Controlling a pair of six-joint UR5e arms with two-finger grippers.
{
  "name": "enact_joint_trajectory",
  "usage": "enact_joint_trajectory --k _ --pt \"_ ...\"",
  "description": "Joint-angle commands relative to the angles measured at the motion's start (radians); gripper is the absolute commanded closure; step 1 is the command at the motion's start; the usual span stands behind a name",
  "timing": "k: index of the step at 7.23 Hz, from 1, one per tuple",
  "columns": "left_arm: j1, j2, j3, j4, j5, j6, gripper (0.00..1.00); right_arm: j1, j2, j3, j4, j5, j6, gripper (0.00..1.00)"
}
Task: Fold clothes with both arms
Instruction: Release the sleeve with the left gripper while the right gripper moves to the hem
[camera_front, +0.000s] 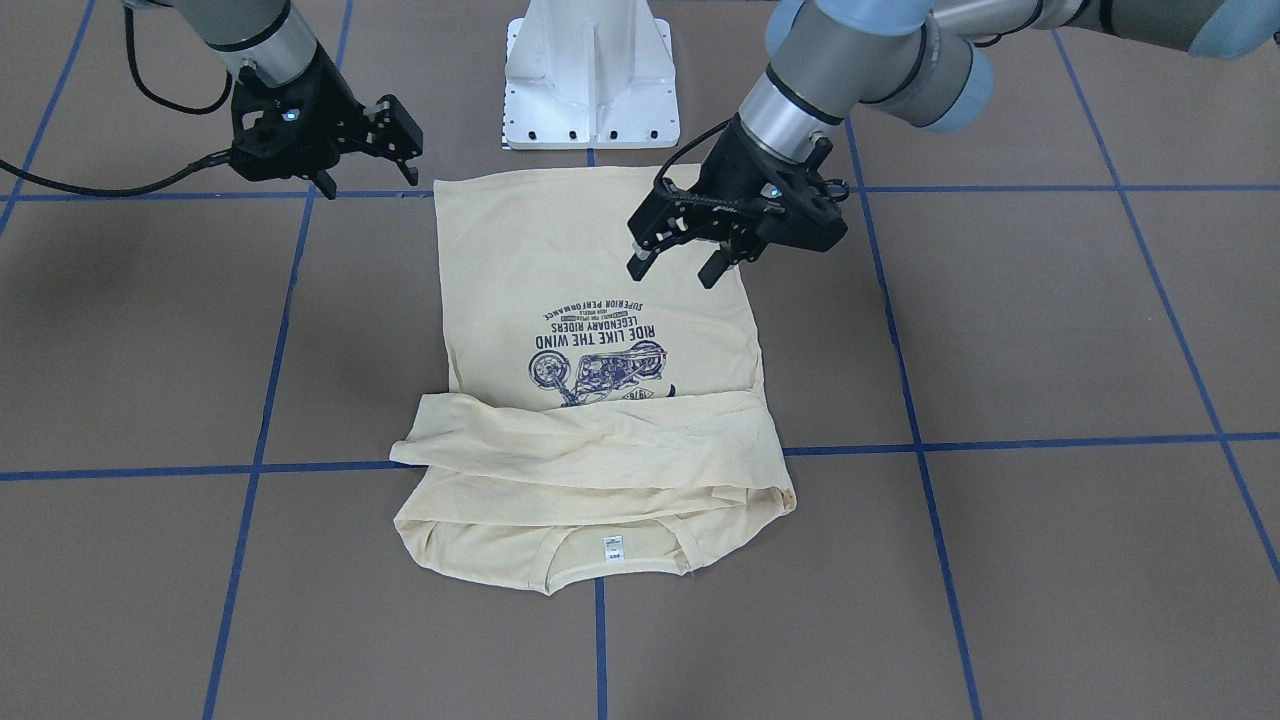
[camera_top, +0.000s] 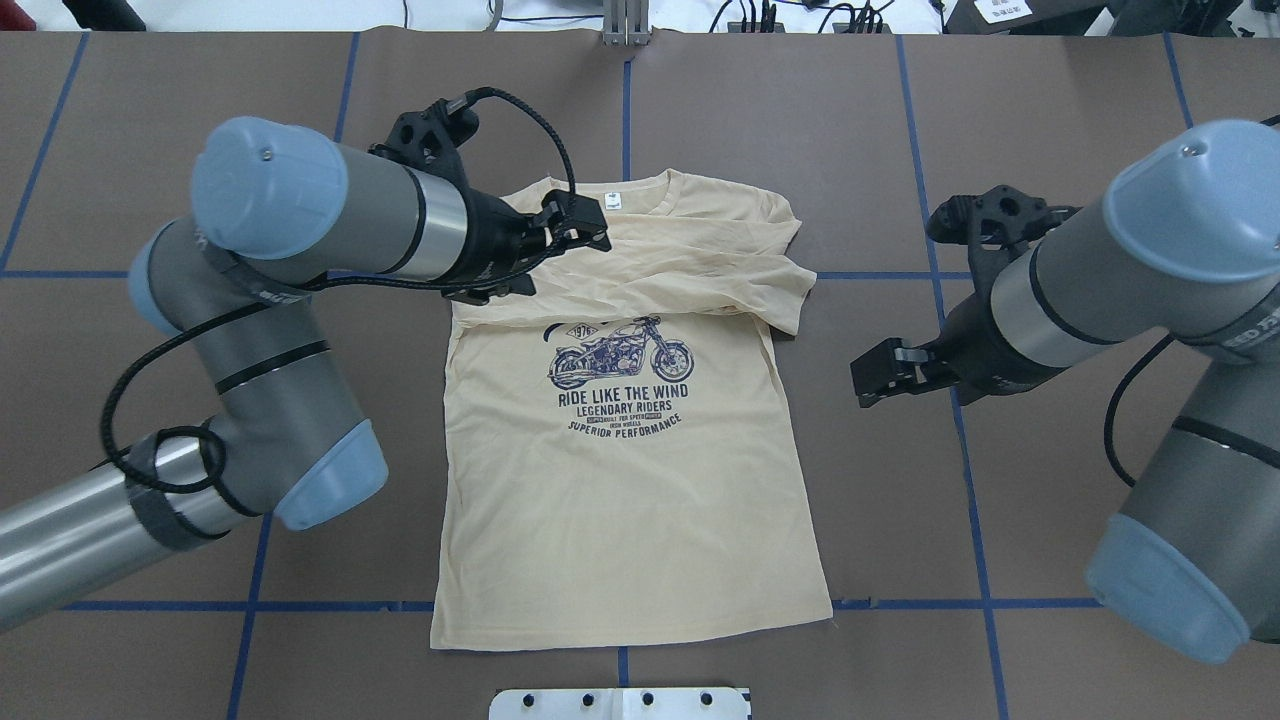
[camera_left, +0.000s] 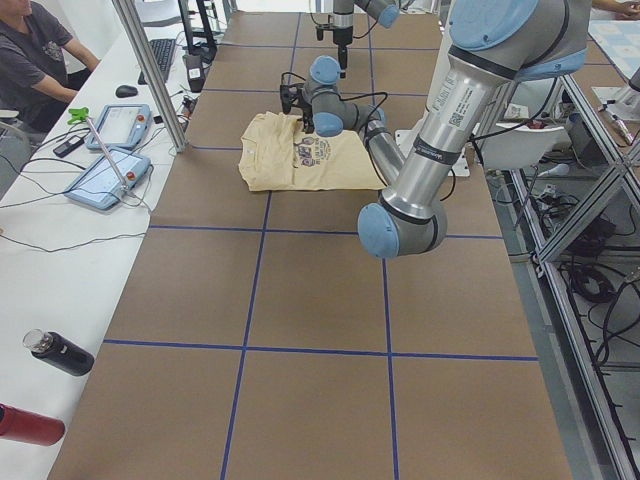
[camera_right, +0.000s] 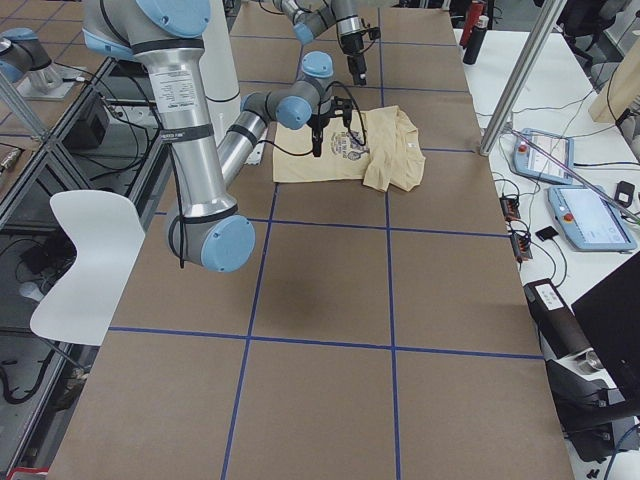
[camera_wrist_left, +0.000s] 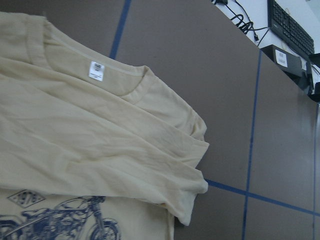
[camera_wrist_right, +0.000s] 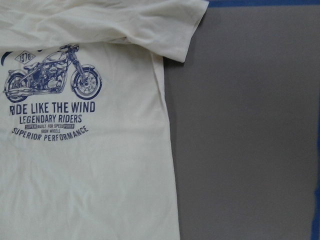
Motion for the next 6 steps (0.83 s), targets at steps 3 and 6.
enact_joint_trajectory --k 3,6 --pt "0.011 0.039 -0.059 0.02 0.013 0.008 0.0 -0.244 -0.041 -0.091 0.067 -0.172 0.145 0.0" --pt "0.015 0.036 -0.058 0.02 0.027 0.01 0.0 -0.303 -0.032 -0.137 0.067 -0.162 0.148 0.0"
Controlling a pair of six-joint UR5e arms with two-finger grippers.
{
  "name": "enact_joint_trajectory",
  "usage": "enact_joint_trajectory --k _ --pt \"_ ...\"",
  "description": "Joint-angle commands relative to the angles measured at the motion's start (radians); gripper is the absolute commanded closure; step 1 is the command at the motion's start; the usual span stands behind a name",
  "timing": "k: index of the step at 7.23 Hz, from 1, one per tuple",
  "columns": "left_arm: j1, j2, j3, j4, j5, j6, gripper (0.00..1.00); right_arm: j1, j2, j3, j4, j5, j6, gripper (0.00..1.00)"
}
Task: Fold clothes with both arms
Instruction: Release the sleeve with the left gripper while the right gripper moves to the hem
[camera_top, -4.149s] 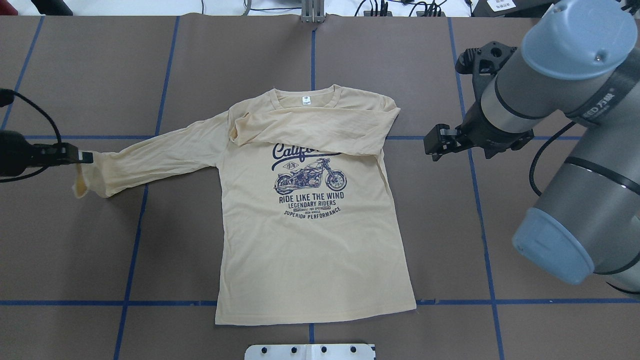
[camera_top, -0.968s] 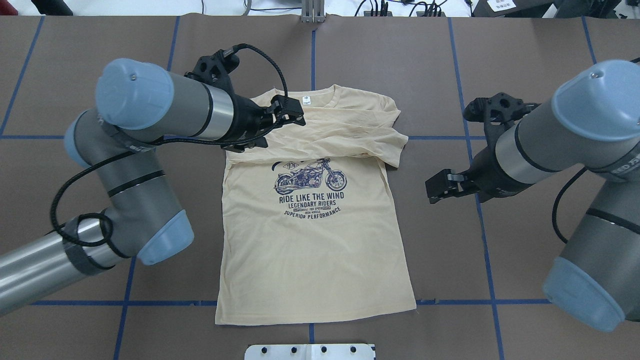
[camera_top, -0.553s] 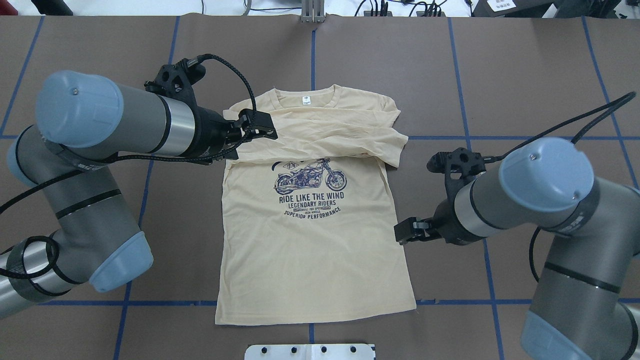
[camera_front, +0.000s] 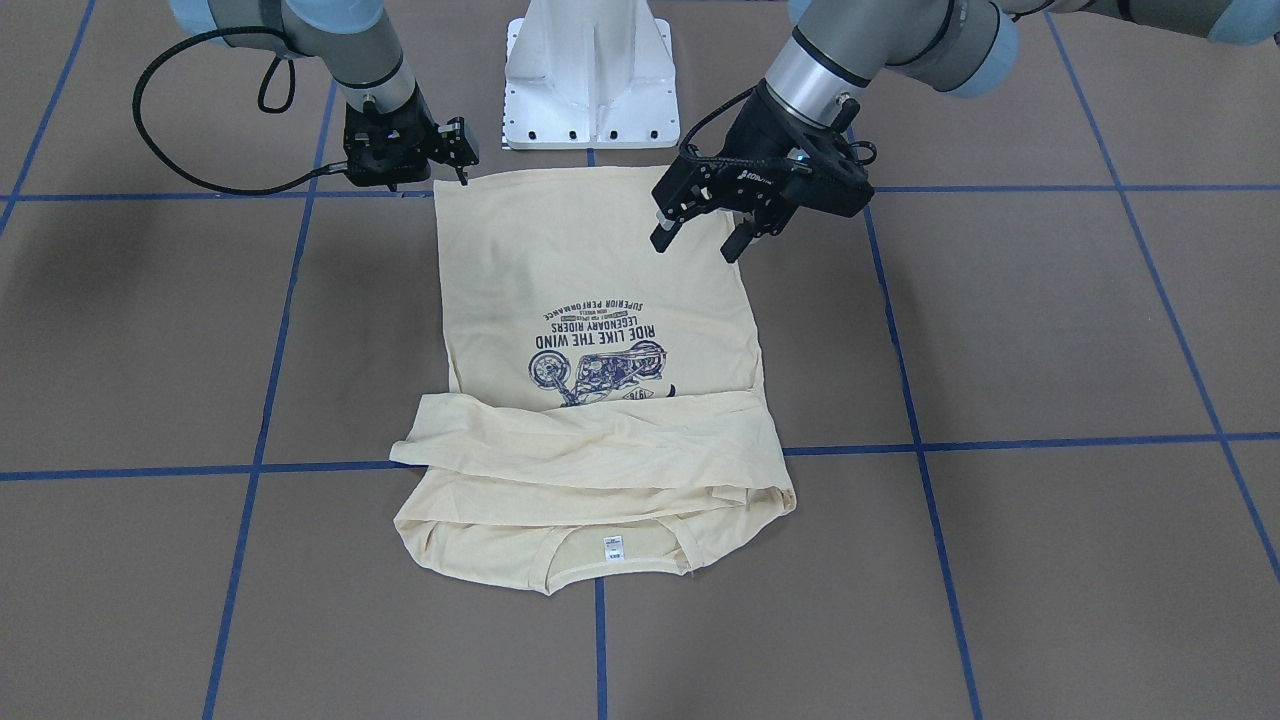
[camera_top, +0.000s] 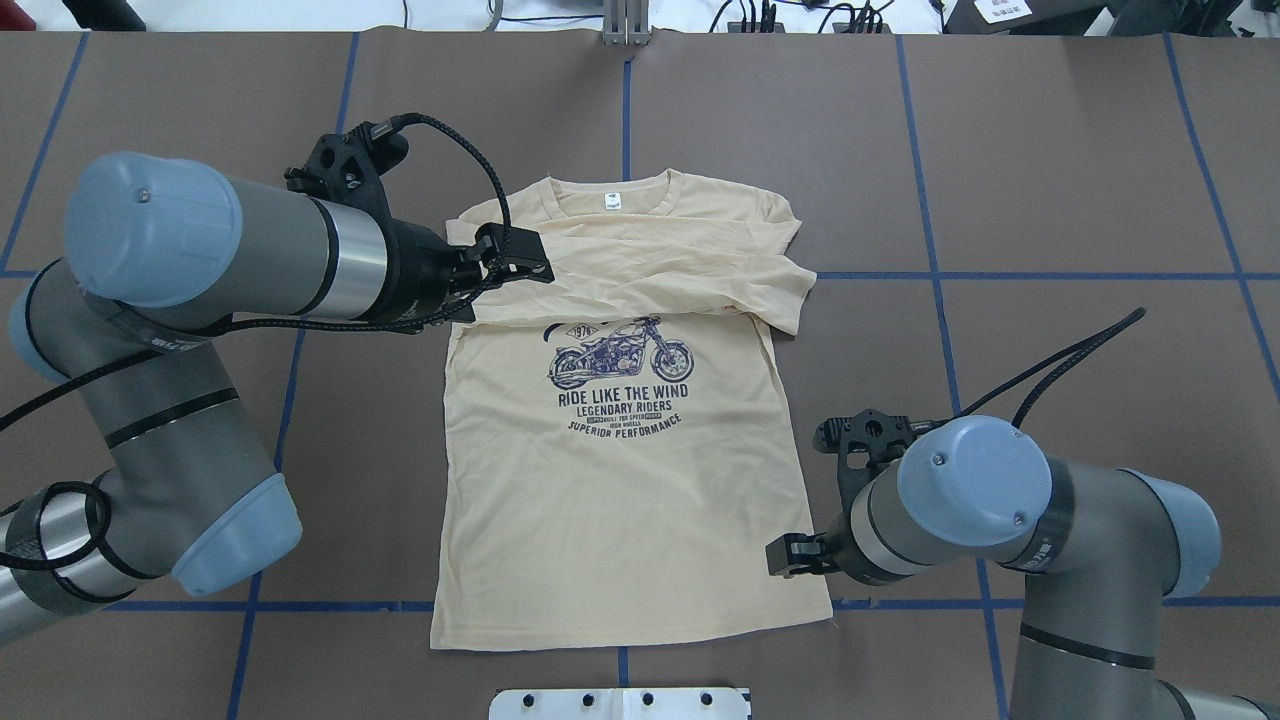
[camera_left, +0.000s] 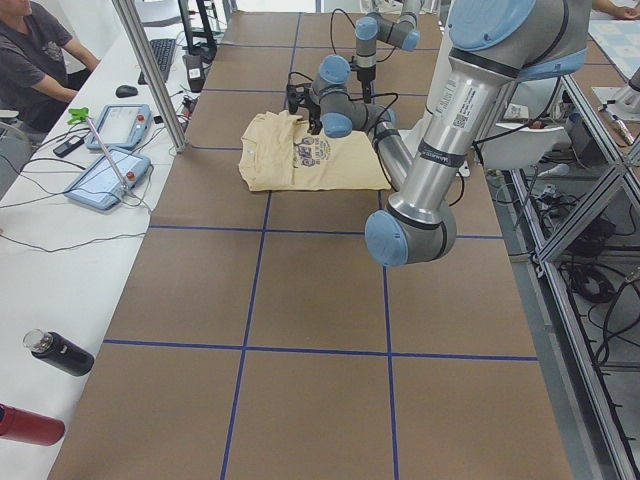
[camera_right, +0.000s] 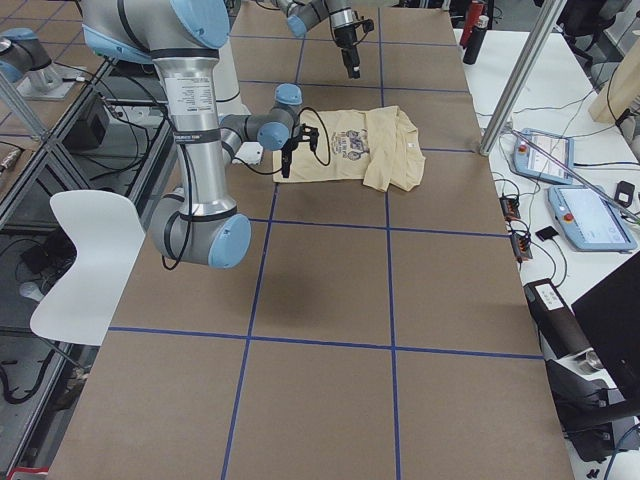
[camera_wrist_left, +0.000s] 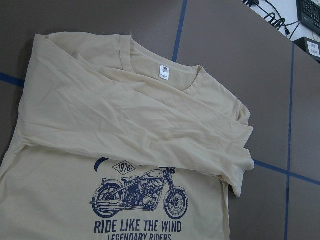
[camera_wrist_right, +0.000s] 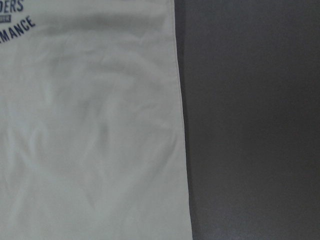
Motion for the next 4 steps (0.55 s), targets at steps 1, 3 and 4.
enact_joint_trajectory --k 1,3,4 --pt "0.001 -0.004 0.001 0.0 0.002 0.001 0.0 -0.047 0.011 -0.048 -0.001 0.002 0.003 0.0" --pt "0.001 -0.008 0.001 0.0 0.002 0.0 0.0 -0.065 0.011 -0.077 -0.001 0.002 0.003 0.02" --pt "0.003 -0.008 0.001 0.0 0.002 0.001 0.0 -0.071 0.01 -0.077 -0.001 0.0 0.003 0.1"
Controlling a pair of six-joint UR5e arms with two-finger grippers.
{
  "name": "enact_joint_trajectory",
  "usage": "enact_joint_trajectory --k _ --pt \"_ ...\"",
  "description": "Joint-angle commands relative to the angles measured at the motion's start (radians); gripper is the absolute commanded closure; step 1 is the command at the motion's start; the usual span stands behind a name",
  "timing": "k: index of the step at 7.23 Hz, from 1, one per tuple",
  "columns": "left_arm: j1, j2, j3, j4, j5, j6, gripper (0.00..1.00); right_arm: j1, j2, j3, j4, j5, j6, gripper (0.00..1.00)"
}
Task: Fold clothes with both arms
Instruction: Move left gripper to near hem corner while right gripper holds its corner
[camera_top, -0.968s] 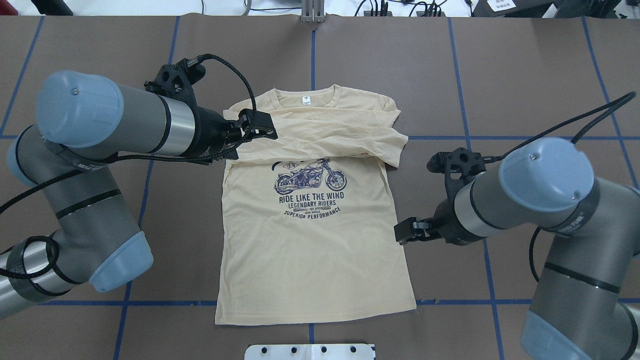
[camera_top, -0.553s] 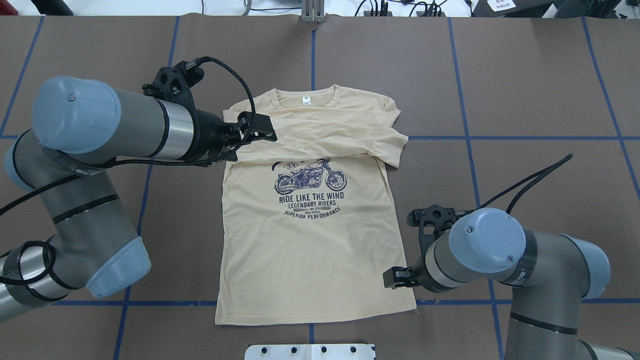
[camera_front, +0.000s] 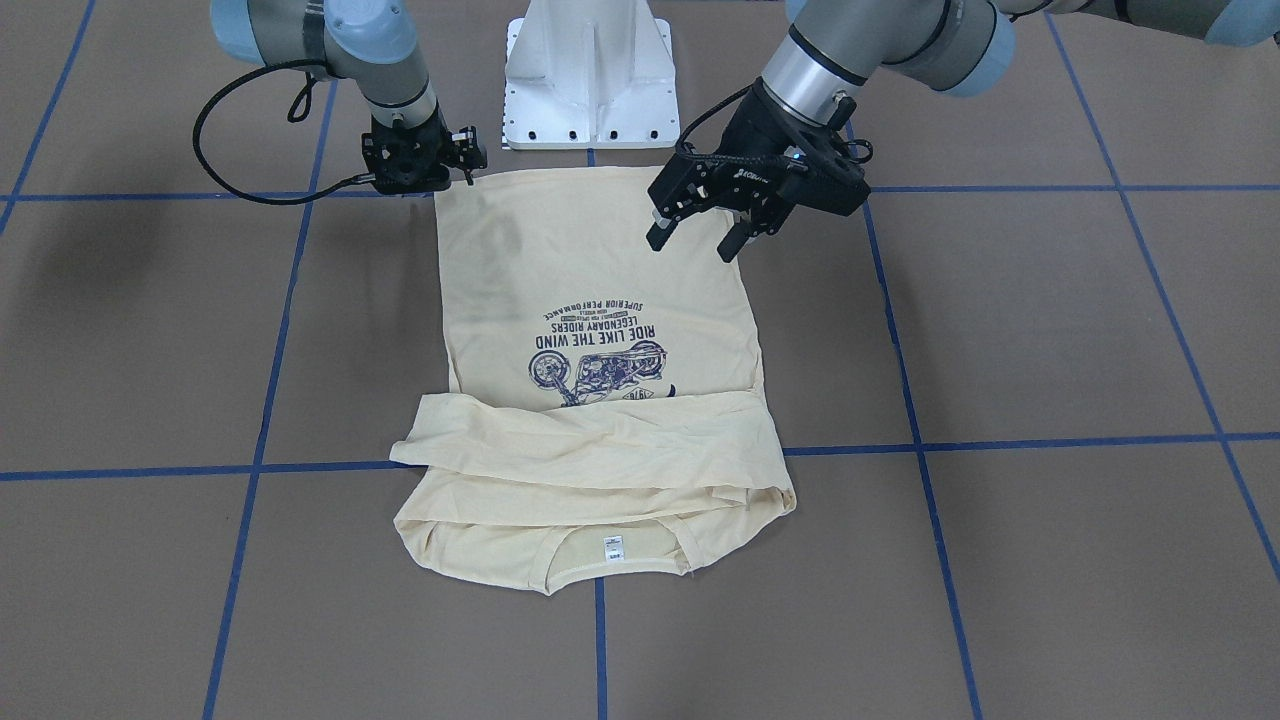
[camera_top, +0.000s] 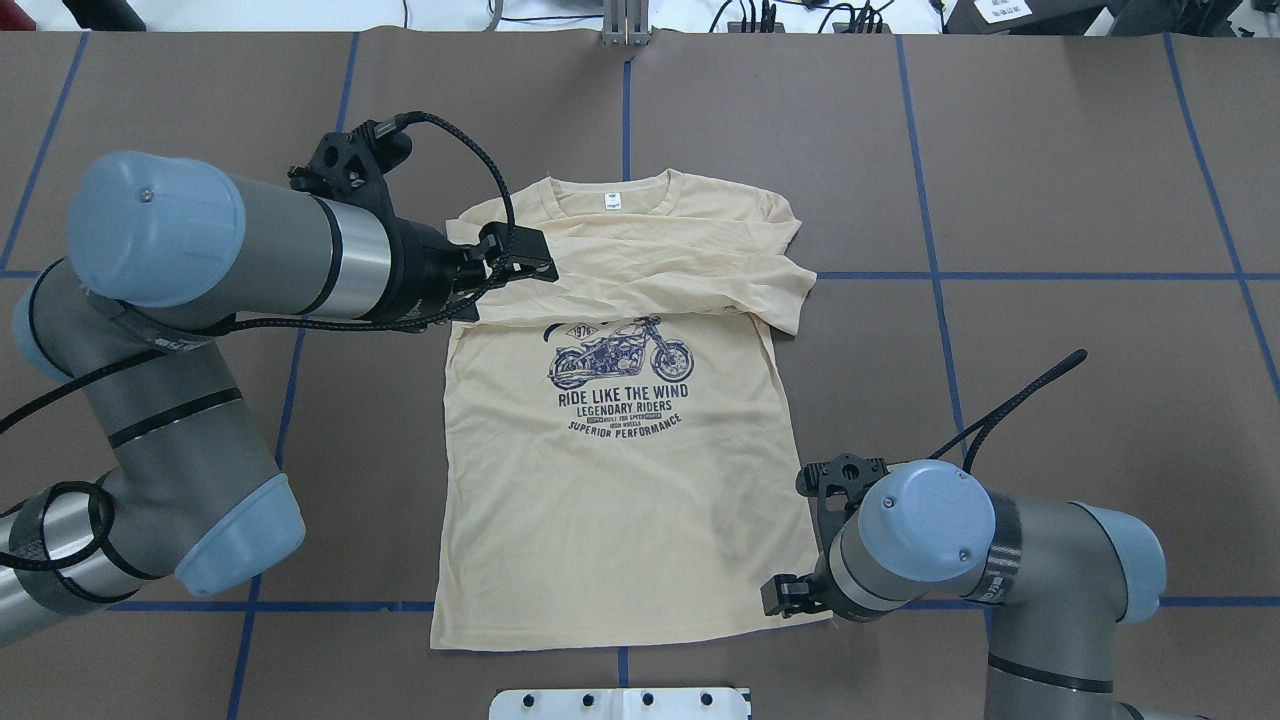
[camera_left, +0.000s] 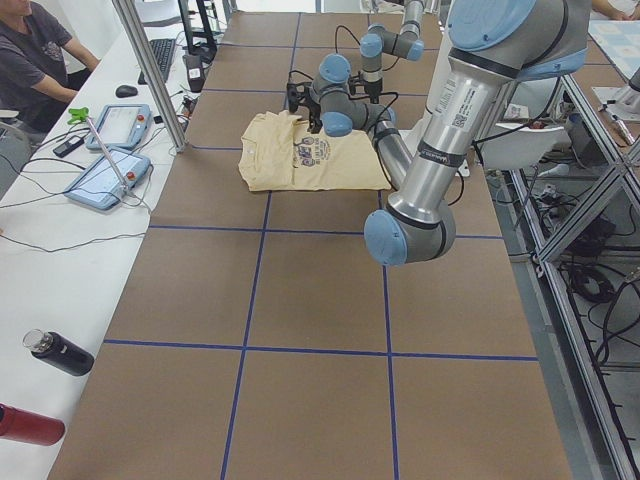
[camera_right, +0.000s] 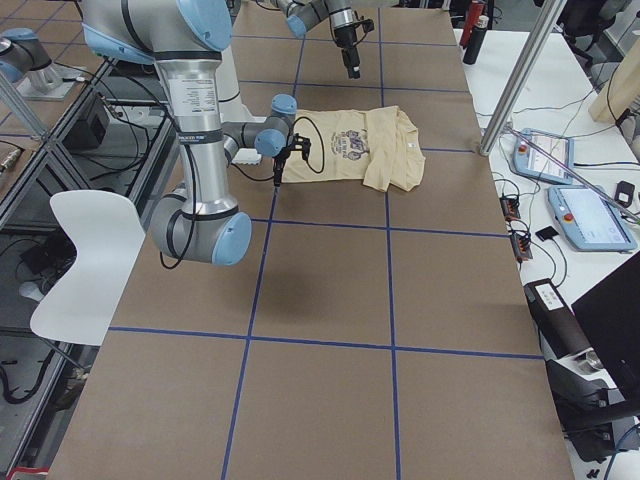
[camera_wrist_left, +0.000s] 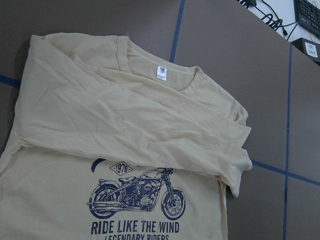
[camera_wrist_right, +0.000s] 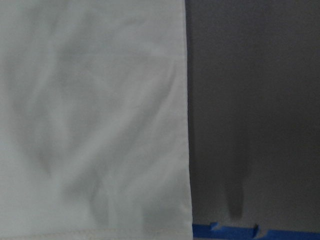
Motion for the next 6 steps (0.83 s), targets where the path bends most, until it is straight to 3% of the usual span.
enact_joint_trajectory --k 1,2,5,6 --pt "0.001 -0.001 0.0 0.0 0.0 0.001 0.0 -0.01 0.003 -0.003 0.0 0.001 0.003 0.23" --pt "0.001 0.0 0.0 0.0 0.0 0.001 0.01 -0.019 0.003 -0.007 0.0 0.003 0.003 0.35" --pt "0.001 -0.003 0.0 0.0 0.0 0.001 0.01 -0.022 -0.004 -0.009 0.0 0.006 0.003 0.35" --pt "0.001 -0.001 0.0 0.0 0.0 0.001 0.01 -0.022 -0.001 -0.006 -0.002 0.009 0.003 0.46"
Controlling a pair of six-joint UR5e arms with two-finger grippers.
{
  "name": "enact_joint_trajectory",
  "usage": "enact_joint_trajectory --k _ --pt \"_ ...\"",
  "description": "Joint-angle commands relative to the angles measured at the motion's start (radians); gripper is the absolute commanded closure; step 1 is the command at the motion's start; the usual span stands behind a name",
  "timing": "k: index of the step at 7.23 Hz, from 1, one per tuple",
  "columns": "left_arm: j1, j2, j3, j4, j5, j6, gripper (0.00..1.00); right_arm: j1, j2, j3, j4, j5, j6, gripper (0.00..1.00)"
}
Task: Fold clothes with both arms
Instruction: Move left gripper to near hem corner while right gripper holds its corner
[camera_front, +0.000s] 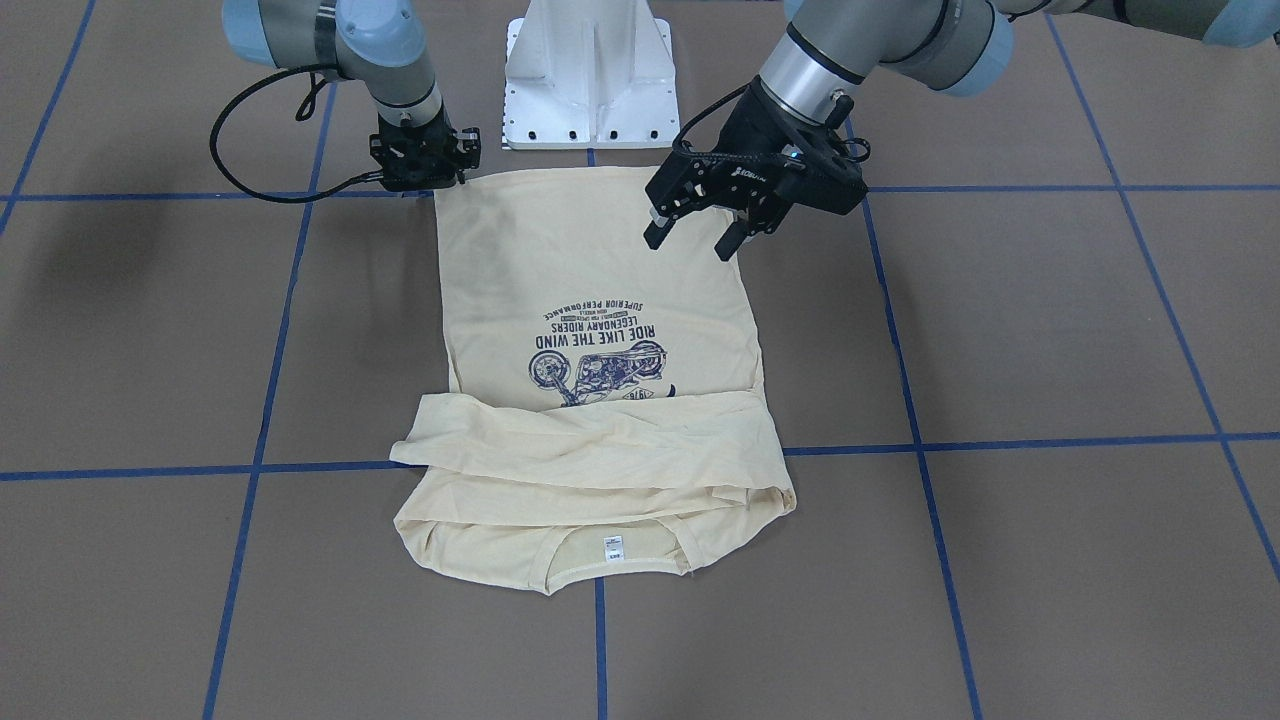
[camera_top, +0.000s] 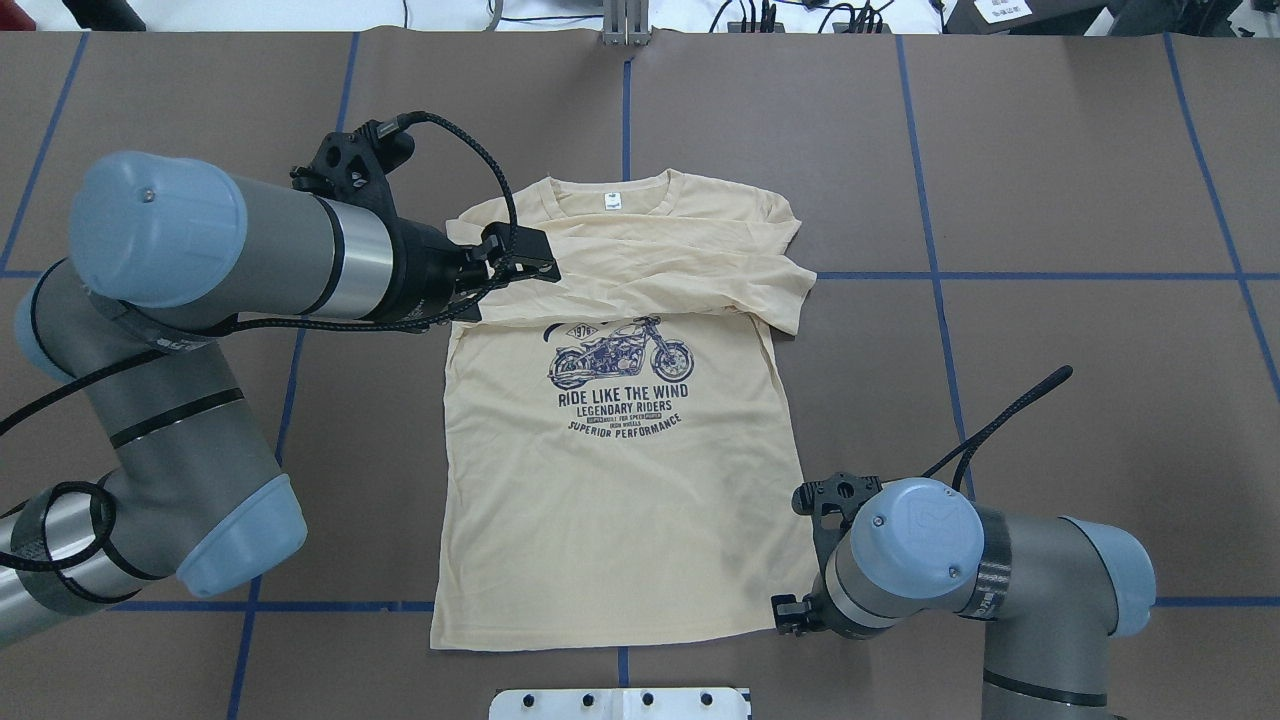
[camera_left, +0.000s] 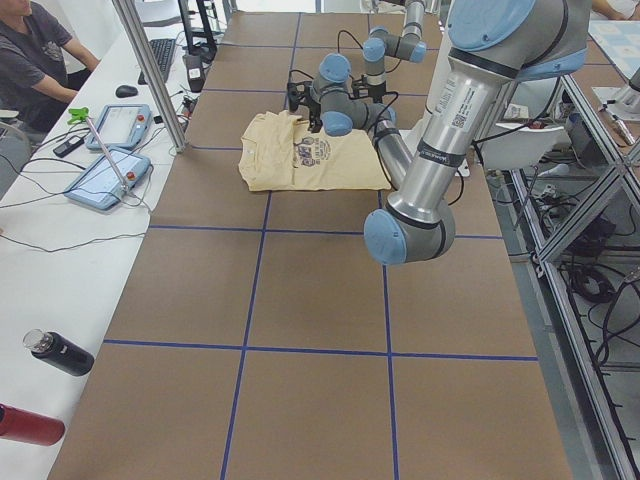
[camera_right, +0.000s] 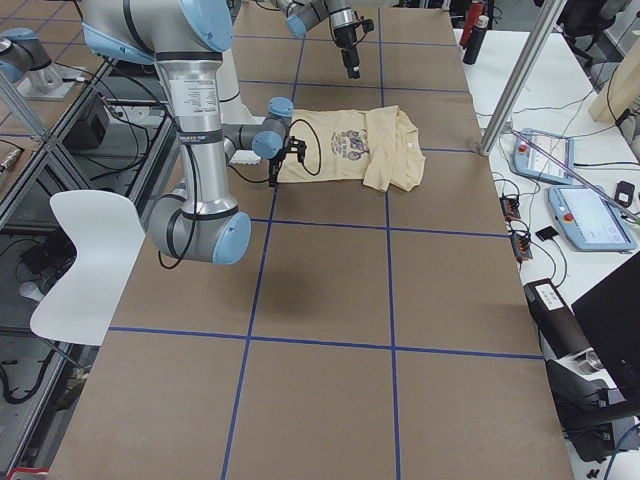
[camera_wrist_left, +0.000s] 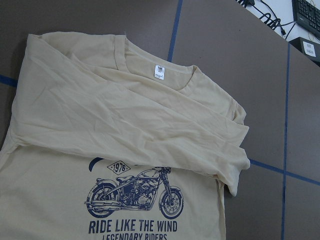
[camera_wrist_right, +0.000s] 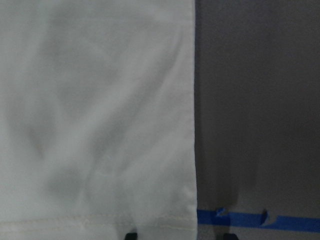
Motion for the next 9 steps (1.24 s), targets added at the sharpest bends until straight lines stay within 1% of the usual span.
enact_joint_trajectory --k 1,2,3,6,7,8,9 --pt "0.0 -0.001 0.002 0.0 0.0 0.0 0.01 -0.001 0.002 0.003 -0.003 0.002 0.0 0.61" --pt "0.0 0.001 0.002 0.0 0.0 0.0 0.02 0.001 0.002 0.004 -0.003 0.004 0.0 0.84" --pt "0.0 0.001 0.002 0.0 0.0 0.0 0.03 0.001 0.0 0.007 -0.003 0.013 0.0 1.0" --pt "0.0 -0.004 0.0 0.0 0.0 -0.002 0.03 0.004 0.003 0.016 0.0 0.013 0.0 1.0" --pt "0.0 0.002 0.0 0.0 0.0 -0.002 0.03 0.015 0.004 0.048 -0.001 0.024 0.0 1.0" --pt "0.005 0.005 -0.005 0.002 0.0 -0.012 0.03 0.044 0.004 0.078 -0.003 0.059 0.0 1.0" --pt "0.059 0.01 -0.009 0.021 0.0 -0.035 0.03 0.061 0.005 0.091 0.0 0.07 0.002 1.0"
